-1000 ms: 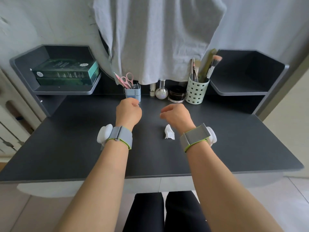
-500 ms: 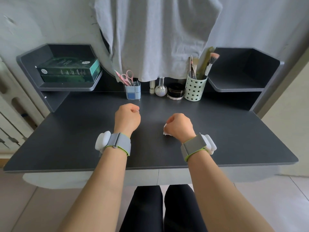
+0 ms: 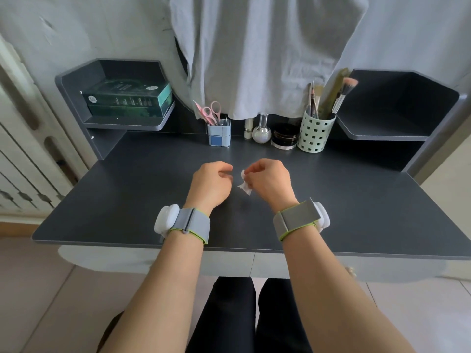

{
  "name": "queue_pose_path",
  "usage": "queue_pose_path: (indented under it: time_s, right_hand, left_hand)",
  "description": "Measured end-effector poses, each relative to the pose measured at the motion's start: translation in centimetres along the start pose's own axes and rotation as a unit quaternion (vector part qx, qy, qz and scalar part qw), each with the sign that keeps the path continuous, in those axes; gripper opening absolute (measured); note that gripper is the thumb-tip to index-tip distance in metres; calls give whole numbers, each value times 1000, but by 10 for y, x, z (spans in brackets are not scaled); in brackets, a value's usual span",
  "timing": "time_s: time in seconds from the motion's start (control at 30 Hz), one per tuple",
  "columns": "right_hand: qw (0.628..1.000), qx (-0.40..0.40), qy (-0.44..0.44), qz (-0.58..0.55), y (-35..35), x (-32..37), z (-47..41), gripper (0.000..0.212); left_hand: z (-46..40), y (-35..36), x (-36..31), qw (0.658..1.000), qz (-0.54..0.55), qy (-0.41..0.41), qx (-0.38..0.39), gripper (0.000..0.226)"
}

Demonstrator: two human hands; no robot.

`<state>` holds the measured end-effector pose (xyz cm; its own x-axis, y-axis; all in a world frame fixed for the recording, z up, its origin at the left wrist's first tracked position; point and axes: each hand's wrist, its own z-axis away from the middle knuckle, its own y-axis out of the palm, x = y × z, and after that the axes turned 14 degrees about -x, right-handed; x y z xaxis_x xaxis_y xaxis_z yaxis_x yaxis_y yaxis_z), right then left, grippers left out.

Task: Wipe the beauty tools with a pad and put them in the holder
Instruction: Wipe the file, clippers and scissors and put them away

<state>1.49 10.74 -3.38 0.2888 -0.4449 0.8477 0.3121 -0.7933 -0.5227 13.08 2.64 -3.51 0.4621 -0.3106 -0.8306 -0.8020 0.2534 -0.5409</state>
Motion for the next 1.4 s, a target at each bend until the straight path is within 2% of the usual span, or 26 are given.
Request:
queue_pose_path:
  time_s: [0.27,0.4,0.7,0.9,1.1,1.4]
  right_hand:
    - [999,41,-15,-25,15,14,12,13]
    - [997,55,-23,-42,22,20,18,13]
    - [992,95,-58,-66,33,33,43,22]
    - [990,99,-82,-65,35,32,61,14]
    - [989,93,-113,-36,32,35,80,11]
    - [972,62,-221,49,45,47,125,16]
  left_hand:
    - [5,-6,4,1000,23,13,4,39]
    - [7,-17,9,999,53,5,2,31]
    - [20,-44,27,993,102,-12,-63,13]
    - [34,-56,36,992,100,-21,-78,11]
    - [50,-70,44,990,95,-51,-95,11]
    - [77,-107,79,979,109,-102,-137,10]
